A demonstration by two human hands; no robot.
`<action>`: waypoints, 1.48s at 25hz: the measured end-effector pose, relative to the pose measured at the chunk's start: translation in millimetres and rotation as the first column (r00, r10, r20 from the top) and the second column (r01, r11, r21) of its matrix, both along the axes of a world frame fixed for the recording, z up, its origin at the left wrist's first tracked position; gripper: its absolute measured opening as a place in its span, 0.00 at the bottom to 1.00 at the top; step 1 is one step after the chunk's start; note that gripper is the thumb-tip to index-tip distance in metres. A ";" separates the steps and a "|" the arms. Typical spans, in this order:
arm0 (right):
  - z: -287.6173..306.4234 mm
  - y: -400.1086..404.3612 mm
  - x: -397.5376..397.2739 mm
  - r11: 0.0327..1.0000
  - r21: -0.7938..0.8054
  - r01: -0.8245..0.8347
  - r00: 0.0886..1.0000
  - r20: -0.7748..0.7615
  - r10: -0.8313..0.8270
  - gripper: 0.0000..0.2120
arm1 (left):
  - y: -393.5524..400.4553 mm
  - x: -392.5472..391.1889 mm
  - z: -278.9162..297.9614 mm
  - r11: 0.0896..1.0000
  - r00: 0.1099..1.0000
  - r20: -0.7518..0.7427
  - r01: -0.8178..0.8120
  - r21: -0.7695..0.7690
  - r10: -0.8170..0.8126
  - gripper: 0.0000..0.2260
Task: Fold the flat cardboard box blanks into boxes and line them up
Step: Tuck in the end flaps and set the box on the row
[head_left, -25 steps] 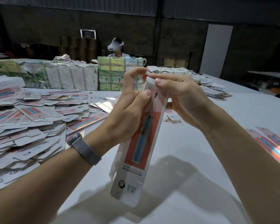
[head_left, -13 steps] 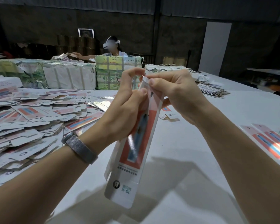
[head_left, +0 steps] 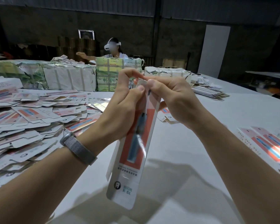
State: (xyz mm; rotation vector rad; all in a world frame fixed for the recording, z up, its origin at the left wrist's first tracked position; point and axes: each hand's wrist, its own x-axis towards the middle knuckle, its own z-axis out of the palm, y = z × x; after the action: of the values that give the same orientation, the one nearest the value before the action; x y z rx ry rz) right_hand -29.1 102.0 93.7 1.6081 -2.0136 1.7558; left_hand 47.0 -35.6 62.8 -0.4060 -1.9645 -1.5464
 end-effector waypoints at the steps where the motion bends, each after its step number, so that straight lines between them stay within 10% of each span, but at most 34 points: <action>1: -2.1 -2.4 0.6 0.999 -0.045 0.024 0.999 -0.021 -0.025 0.11 | 0.5 -0.5 -0.8 1.000 1.000 0.002 0.003 0.011 -0.003 0.04; 6: -6.5 -11.6 2.7 0.966 -0.236 0.108 0.983 0.171 -0.068 0.11 | 1.6 -2.4 0.5 1.000 0.999 0.029 0.015 0.012 -0.015 0.05; 11: 7.5 2.8 -4.0 0.997 -0.064 0.044 0.948 0.316 -0.021 0.05 | -0.4 0.8 4.8 0.995 0.998 0.044 0.051 -0.084 -0.048 0.08; 23: 11.7 15.5 -13.5 0.999 0.002 -0.045 0.973 0.226 0.044 0.07 | -3.6 4.5 3.9 0.957 0.937 0.196 0.275 0.095 -0.289 0.05; 37: -9.1 -3.4 -13.2 0.986 -0.157 0.056 0.994 0.100 -0.040 0.09 | 5.5 1.4 -0.2 0.975 0.987 0.130 0.065 0.214 -0.094 0.04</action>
State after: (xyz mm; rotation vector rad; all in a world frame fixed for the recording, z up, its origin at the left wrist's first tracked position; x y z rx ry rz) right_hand -42.3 98.6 84.6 1.4429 -1.8766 1.9564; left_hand 48.4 -30.1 62.6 -0.2986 -1.8824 -1.8573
